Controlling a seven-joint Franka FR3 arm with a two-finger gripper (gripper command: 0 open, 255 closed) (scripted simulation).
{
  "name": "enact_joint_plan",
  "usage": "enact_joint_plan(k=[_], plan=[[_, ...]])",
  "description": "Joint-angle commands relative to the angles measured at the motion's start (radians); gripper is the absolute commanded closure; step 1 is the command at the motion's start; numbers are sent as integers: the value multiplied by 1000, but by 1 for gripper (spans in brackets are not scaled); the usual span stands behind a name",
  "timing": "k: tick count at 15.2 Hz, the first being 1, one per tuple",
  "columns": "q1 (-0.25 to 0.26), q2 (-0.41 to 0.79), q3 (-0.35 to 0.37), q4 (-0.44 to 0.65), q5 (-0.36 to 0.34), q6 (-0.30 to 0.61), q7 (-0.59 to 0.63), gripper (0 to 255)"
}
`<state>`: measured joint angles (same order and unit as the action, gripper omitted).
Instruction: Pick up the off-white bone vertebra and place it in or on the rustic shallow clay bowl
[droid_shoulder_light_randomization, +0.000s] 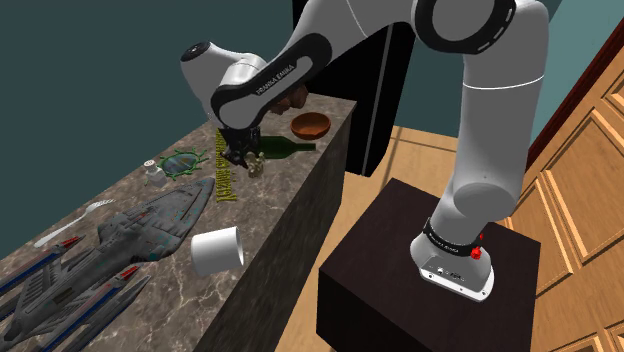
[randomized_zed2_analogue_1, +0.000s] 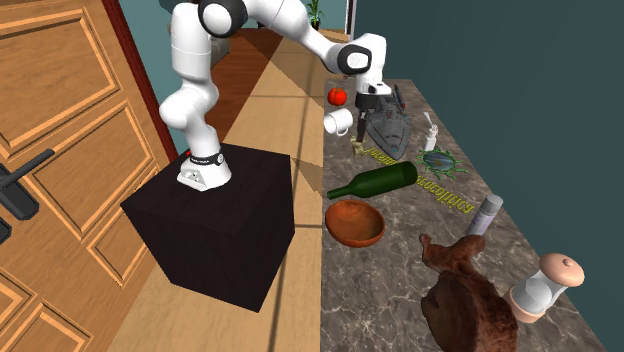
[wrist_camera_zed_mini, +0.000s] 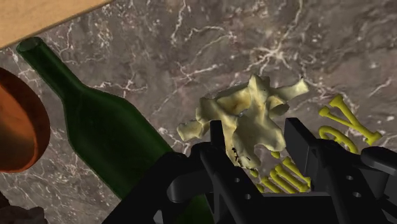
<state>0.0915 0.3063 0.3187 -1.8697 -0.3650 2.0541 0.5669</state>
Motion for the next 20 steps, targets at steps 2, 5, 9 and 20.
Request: enact_joint_plan(k=[2, 5, 9, 20], plan=[[-2, -18, 3, 19, 12, -33, -15, 255], [-3, -34, 6, 37, 22, -66, -27, 255], [-4, -54, 10, 65, 35, -111, -43, 255], [-35, -109, -1, 109, 62, -191, -118, 255]])
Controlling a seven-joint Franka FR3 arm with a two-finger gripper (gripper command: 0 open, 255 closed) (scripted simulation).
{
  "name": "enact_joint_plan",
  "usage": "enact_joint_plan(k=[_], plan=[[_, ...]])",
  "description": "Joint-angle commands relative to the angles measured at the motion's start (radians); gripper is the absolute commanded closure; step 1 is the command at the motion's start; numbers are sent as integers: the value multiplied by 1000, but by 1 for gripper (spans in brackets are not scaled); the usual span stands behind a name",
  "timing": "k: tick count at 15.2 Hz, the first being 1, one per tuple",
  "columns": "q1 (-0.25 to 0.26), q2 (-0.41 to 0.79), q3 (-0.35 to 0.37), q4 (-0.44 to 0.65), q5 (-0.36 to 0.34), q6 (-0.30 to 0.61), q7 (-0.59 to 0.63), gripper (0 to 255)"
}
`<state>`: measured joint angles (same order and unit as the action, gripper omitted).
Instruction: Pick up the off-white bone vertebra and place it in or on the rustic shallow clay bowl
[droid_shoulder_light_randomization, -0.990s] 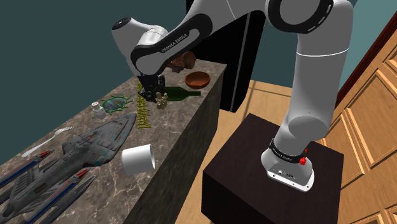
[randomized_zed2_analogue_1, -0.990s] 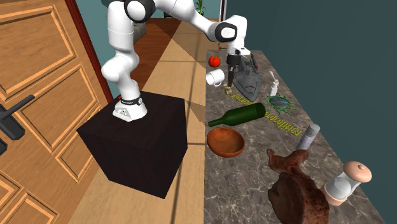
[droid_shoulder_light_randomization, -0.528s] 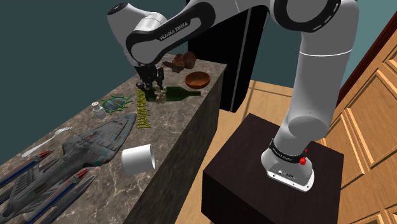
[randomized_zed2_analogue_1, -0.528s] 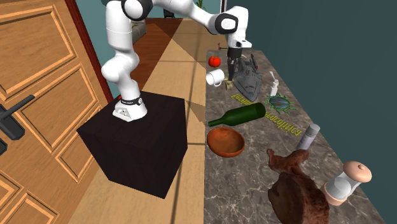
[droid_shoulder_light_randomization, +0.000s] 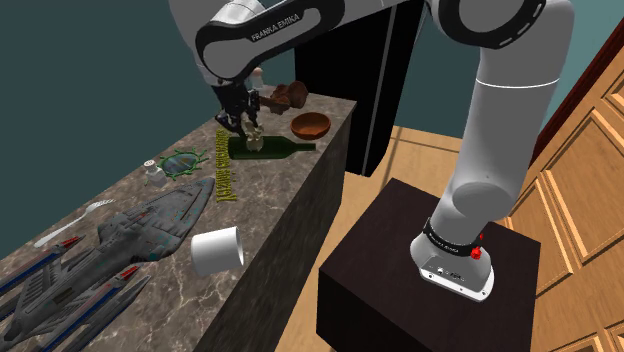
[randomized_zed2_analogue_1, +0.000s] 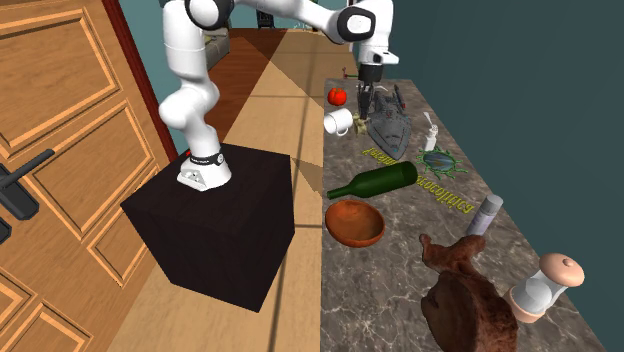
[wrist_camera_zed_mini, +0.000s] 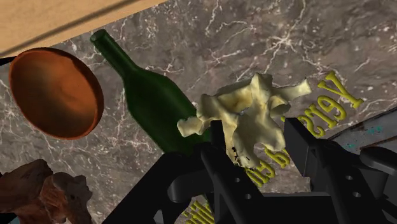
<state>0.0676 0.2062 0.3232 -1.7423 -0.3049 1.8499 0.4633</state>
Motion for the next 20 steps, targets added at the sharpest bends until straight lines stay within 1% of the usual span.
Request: enact_joint_plan(k=[1, 6, 11, 16, 20], plan=[[-26, -19, -15, -30, 4, 21, -36, 255], [-97, -57, -60, -70, 13, 55, -149, 255], [-163, -70, -109, -81, 18, 82, -262, 255], [-227, -60, -157, -61, 21, 100, -374, 255], [-277, -36, -194, -23, 25, 109, -463, 255]])
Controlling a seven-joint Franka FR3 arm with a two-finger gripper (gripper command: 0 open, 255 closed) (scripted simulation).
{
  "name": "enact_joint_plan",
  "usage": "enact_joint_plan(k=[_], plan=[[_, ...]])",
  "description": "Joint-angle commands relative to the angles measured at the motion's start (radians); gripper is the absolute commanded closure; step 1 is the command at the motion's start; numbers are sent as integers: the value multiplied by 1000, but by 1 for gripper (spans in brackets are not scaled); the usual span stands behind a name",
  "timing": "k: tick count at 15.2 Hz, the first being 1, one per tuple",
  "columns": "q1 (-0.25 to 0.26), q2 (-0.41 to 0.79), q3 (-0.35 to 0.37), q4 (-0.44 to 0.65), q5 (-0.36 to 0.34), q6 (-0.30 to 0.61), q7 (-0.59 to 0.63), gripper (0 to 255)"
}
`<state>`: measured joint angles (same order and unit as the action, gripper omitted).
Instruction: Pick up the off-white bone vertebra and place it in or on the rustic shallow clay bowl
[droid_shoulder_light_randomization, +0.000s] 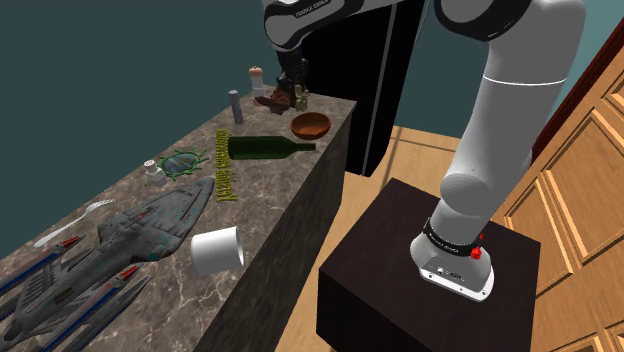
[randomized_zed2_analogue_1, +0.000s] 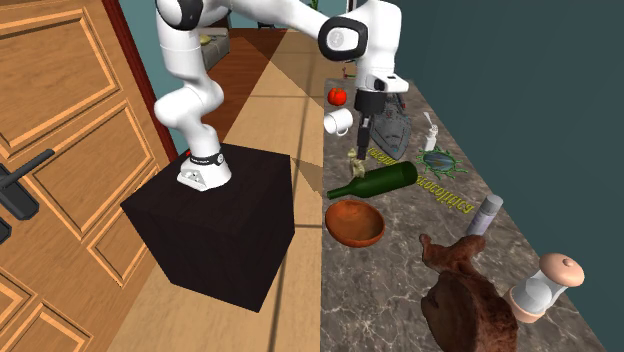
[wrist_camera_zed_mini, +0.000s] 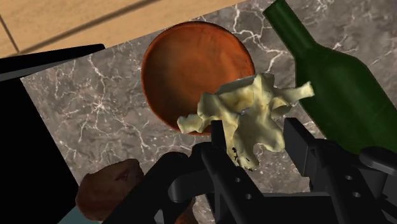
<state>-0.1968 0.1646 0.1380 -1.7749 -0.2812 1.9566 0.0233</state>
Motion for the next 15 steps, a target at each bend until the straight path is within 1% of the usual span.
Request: enact_joint_plan(k=[1, 6, 15], plan=[[-24, 14, -17, 22, 3, 4, -45, 255], [-87, 71, -59, 106, 12, 3, -157, 255], [-88, 99, -63, 23, -3, 110, -128, 255]])
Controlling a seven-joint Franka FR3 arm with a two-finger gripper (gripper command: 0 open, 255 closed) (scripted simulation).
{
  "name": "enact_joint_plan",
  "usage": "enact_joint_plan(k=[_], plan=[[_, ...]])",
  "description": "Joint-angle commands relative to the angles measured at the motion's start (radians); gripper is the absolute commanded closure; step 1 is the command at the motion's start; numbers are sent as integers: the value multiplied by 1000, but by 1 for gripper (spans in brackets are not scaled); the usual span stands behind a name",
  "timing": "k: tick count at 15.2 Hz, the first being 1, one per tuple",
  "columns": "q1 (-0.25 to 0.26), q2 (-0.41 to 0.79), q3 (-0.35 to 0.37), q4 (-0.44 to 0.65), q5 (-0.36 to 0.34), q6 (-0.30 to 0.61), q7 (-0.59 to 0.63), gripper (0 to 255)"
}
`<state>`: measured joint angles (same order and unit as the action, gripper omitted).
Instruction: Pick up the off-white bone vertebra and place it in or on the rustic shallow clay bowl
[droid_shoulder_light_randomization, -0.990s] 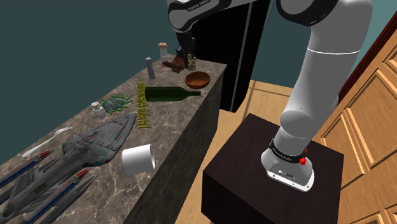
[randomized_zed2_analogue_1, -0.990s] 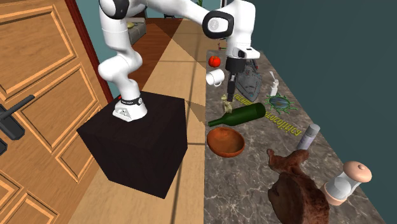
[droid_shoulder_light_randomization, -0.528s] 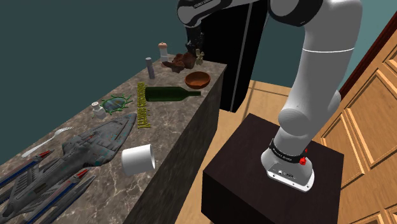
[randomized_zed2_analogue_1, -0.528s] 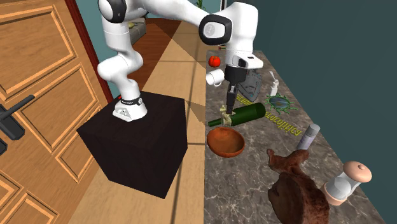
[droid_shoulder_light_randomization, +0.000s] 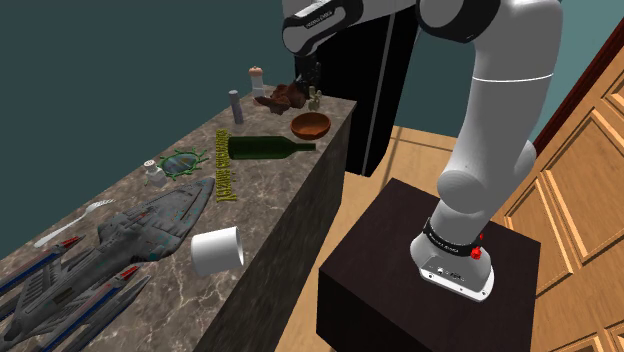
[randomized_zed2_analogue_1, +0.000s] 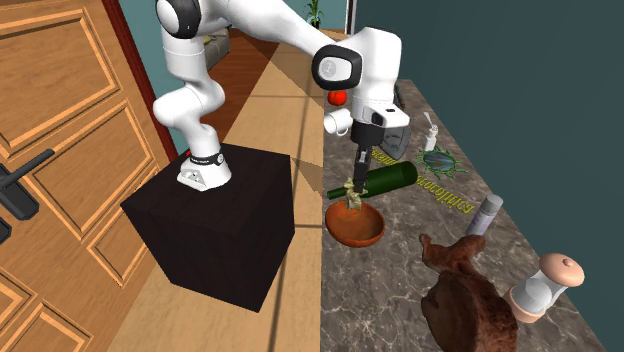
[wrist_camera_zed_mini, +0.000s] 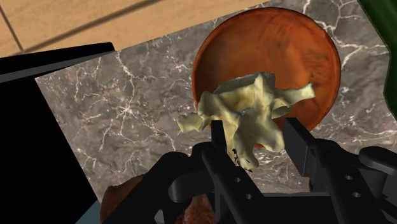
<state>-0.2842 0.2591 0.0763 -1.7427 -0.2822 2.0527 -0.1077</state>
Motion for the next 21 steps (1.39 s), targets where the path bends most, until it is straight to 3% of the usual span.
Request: enact_joint_plan(k=[1, 9, 16, 17, 21], plan=[[-1, 8, -1, -17, -4, 25, 6, 255], [-1, 46, -6, -70, -22, 114, 32, 255], [-1, 46, -6, -70, -22, 114, 32, 255], [-1, 46, -6, -70, -22, 114, 32, 0], [-1, 46, -6, -70, -22, 114, 32, 0]])
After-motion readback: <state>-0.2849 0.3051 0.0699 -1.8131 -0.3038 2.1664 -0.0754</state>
